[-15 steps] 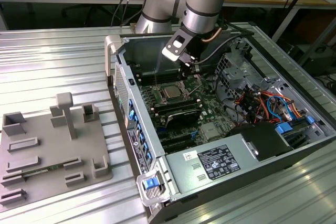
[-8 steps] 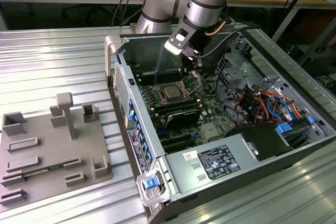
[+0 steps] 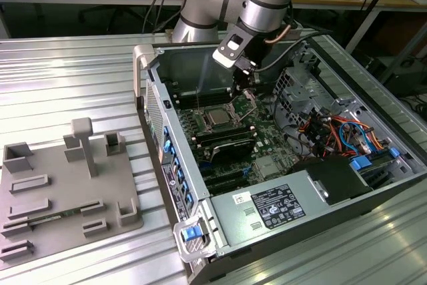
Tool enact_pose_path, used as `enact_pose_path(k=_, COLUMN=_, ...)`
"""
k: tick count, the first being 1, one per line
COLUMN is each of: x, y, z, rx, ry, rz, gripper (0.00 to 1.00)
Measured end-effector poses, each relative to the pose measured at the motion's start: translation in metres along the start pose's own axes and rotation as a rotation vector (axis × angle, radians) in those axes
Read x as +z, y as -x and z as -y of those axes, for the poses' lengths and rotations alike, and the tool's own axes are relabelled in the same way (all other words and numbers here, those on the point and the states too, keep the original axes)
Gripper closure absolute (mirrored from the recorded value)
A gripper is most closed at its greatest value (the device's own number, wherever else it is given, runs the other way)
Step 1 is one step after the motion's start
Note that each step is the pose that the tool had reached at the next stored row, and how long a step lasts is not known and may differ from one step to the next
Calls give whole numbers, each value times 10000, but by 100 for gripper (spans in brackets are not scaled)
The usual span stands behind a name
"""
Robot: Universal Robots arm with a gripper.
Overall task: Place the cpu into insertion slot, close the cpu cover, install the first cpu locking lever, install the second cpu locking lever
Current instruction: 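Close the cpu cover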
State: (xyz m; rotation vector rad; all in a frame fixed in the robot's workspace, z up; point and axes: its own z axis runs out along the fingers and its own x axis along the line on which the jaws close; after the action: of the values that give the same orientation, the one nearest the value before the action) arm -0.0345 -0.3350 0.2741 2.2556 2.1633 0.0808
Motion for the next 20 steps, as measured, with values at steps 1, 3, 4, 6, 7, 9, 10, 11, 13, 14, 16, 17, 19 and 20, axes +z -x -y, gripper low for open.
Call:
enact_pose_path(k=1, x=2, y=-2, z=-43, rx=2, ry=-48, rz=2, gripper=89)
enact_pose_path(k=3, x=5, y=-4, z=-91, rx=4, ry=-99, rz=4, gripper=89)
enact_pose_path(k=4, x=6, y=-5, z=-120, rx=4, ry=-134, rz=5, gripper=89)
enact_pose_path(k=6, x=9, y=-8, z=-204, rx=6, ry=-221, rz=9, gripper=89)
enact_pose_path(k=7, x=11, y=-10, z=-235, rx=8, ry=-253, rz=11, gripper=89)
enact_pose_path(k=9, x=13, y=-13, z=-292, rx=9, ry=-314, rz=14, gripper=89)
enact_pose_path(k=10, x=15, y=-14, z=-318, rx=9, ry=-343, rz=16, gripper=89)
enact_pose_path(k=11, x=15, y=-15, z=-340, rx=10, ry=-368, rz=18, gripper=89)
enact_pose_path(k=13, x=18, y=-19, z=-392, rx=11, ry=-427, rz=22, gripper=89)
enact_pose_path(k=14, x=19, y=-20, z=-418, rx=12, ry=-459, rz=26, gripper=89)
enact_pose_path(k=16, x=19, y=-24, z=-465, rx=14, ry=-514, rz=32, gripper=89)
enact_pose_path(k=17, x=19, y=-26, z=-484, rx=13, ry=-534, rz=34, gripper=89)
enact_pose_path(k=19, x=22, y=-29, z=-529, rx=16, ry=-576, rz=35, gripper=89)
enact_pose_path(k=20, x=24, y=-31, z=-560, rx=16, ry=-601, rz=35, gripper=89)
